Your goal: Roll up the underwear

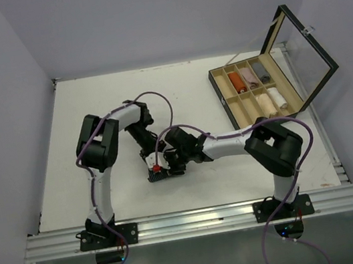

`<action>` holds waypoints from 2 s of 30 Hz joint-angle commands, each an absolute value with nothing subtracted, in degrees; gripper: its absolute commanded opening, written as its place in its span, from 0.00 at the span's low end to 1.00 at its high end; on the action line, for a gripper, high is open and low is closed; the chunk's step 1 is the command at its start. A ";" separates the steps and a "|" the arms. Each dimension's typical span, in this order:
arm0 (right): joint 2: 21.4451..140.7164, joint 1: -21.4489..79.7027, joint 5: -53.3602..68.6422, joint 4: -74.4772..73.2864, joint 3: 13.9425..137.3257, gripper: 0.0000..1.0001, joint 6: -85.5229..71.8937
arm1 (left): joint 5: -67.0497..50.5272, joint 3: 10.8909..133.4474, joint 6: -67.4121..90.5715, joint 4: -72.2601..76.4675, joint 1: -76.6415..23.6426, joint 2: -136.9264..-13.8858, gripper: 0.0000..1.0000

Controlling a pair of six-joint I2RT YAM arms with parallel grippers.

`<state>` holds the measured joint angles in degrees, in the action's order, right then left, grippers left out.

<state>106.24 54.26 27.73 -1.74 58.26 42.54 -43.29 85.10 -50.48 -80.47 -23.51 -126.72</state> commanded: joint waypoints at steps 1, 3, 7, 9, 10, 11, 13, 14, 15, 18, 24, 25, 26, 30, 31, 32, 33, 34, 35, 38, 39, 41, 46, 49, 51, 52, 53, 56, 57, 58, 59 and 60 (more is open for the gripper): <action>105.40 54.58 24.87 -5.44 56.69 0.00 42.38 | -35.95 91.29 -52.65 -68.55 -19.96 -124.29 0.29; 103.63 54.32 24.87 -7.02 56.51 0.00 40.53 | -35.16 95.34 -52.04 -70.31 -16.29 -123.23 0.33; 98.62 50.99 26.27 -8.96 57.04 0.00 32.29 | -36.12 110.45 -51.24 -72.68 -10.21 -120.94 0.41; 95.81 48.70 27.33 -10.54 58.00 0.00 29.02 | -37.35 115.02 -51.24 -72.16 -7.92 -119.71 0.46; 93.45 45.82 28.12 -10.63 58.62 0.00 25.00 | -38.66 115.40 -50.46 -70.24 -7.04 -117.88 0.48; 93.43 44.05 28.56 -10.72 58.80 0.00 23.22 | -39.19 115.49 -50.45 -69.01 -6.77 -116.90 0.49; 89.92 38.71 28.39 -11.77 59.24 0.00 19.10 | -40.60 113.91 -48.79 -66.11 -6.50 -113.14 0.51; 88.69 36.50 28.48 -11.95 59.33 0.00 17.85 | -42.43 112.78 -48.08 -62.79 -6.33 -111.72 0.52; 86.07 34.30 28.56 -12.91 59.24 0.00 16.62 | -43.41 110.07 -46.34 -60.84 -6.24 -110.40 0.54; 80.45 25.16 26.46 -14.06 58.28 0.00 14.77 | -46.49 104.35 -41.67 -51.88 -6.24 -104.69 0.72; 72.17 7.58 13.68 -15.82 55.64 0.00 15.73 | -48.25 100.29 -31.04 -38.60 -6.24 -99.49 1.00; 70.94 4.77 11.10 -15.91 55.29 0.00 16.69 | -47.56 100.11 -29.55 -37.19 -6.33 -99.41 1.00; 70.32 3.53 7.86 -15.73 54.94 0.00 16.79 | -47.29 100.11 -28.05 -35.70 -6.33 -99.58 1.00; 70.14 0.70 -4.45 -13.81 52.83 0.00 18.80 | -46.85 99.85 -26.98 -35.16 -6.33 -100.81 1.00; 70.14 0.79 -5.61 -12.84 52.13 0.00 19.24 | -46.58 99.76 -26.90 -35.16 -6.33 -100.98 1.00; 69.96 0.70 -6.58 -11.70 51.42 0.00 19.60 | -46.41 99.67 -26.46 -35.16 -6.24 -101.16 1.00; 70.05 0.70 -7.64 -8.64 49.76 0.00 19.86 | -46.32 99.75 -26.46 -35.42 -6.33 -101.68 1.00; 70.48 0.79 -9.73 -7.31 49.22 0.00 21.43 | -45.88 99.76 -26.46 -35.94 -6.33 -101.78 1.00; 71.97 0.79 -10.97 -5.99 48.61 0.00 22.23 | -45.62 99.67 -26.37 -36.12 -6.33 -101.78 1.00; 75.57 0.79 -12.74 -1.50 47.20 0.00 25.66 | -45.09 99.23 -26.37 -36.82 -6.33 -101.69 1.00; 77.59 0.79 -13.09 1.46 46.33 0.00 26.97 | -45.35 99.23 -26.37 -37.17 -6.33 -101.95 1.00; 79.53 0.79 -12.48 3.94 45.53 0.00 28.21 | -46.58 99.58 -26.72 -39.37 -6.33 -102.56 1.00; 84.80 0.88 -11.87 6.15 46.76 0.00 28.57 | -47.29 99.14 -27.07 -42.01 -6.33 -102.92 1.00; 86.65 1.14 -11.16 7.47 45.97 0.00 29.00 | -47.11 98.00 -26.98 -42.10 -6.33 -102.39 1.00; 87.10 2.36 -10.90 7.56 45.44 0.00 29.00 | -47.02 97.30 -26.54 -41.84 -6.33 -102.22 1.00; 87.36 2.81 -10.81 7.47 45.27 0.00 28.92 | -46.93 97.12 -26.46 -41.75 -6.33 -102.22 1.00; 87.45 3.25 -10.81 7.47 45.09 0.00 28.92 | -47.02 96.95 -26.19 -41.75 -6.33 -102.22 1.00; 87.71 5.36 -11.60 8.26 43.42 0.00 28.83 | -46.93 97.03 -25.23 -41.66 -6.33 -102.48 1.00; 87.71 5.88 -11.78 8.52 42.72 0.00 28.92 | -47.02 97.03 -25.05 -41.75 -6.33 -102.83 1.00; 87.80 6.15 -12.30 8.96 42.28 0.00 29.09 | -47.11 97.12 -24.87 -41.84 -6.33 -102.92 1.00; 88.06 6.33 -12.39 9.66 41.84 0.00 29.27 | -47.11 97.12 -24.70 -41.84 -6.33 -103.09 1.00; 88.15 6.42 -12.31 9.75 41.31 0.00 29.27 | -47.11 97.12 -24.61 -41.75 -6.33 -103.27 1.00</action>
<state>87.46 6.13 -10.98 5.67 42.61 28.42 -45.28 96.95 -26.39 -41.69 -6.50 -103.07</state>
